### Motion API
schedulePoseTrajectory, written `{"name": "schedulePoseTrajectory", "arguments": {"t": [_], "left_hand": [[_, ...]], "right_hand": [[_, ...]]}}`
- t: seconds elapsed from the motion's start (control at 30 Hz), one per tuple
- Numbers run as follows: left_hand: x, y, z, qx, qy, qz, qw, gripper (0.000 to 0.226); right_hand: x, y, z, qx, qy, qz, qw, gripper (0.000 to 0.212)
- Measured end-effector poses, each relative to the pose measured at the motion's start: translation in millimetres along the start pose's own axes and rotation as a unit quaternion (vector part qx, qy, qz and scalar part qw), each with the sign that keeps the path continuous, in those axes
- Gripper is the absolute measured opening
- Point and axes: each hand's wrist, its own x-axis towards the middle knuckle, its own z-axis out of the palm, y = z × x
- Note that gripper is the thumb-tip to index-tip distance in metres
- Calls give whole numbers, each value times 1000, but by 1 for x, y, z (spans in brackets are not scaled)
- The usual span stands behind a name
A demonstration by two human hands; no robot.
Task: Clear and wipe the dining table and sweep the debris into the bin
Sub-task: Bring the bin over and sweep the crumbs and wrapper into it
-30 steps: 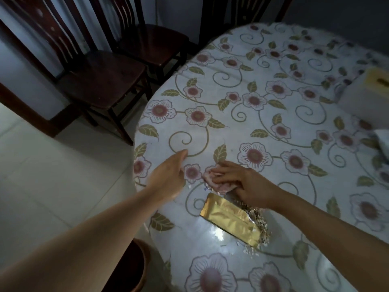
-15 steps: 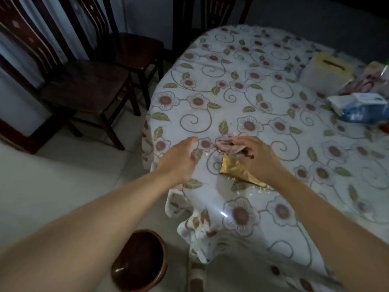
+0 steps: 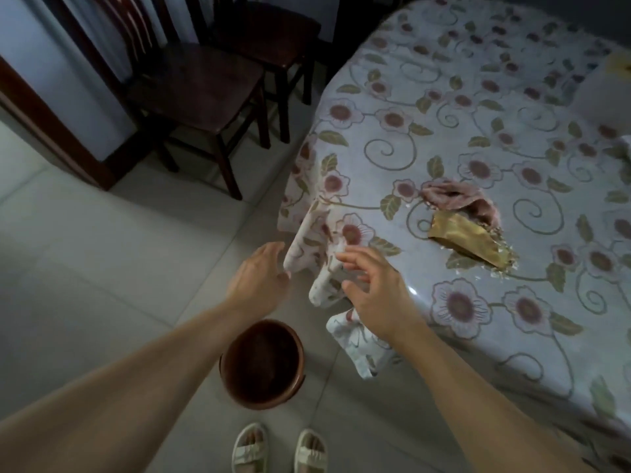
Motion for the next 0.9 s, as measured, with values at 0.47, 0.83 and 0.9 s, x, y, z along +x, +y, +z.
{"name": "schedulePoseTrajectory", "arguments": {"t": [0.47, 0.83, 0.9], "left_hand": [[-27, -196, 138, 12, -36, -223, 974, 52], [5, -293, 233, 24, -63, -341, 938, 38], [8, -306, 247, 19, -66, -371, 926, 43]], "right_hand": [[1, 151, 212, -59, -138, 134, 980, 44], [18, 268, 322, -127, -136, 242, 952, 64], [22, 281, 333, -146, -134, 255, 946, 70]]}}
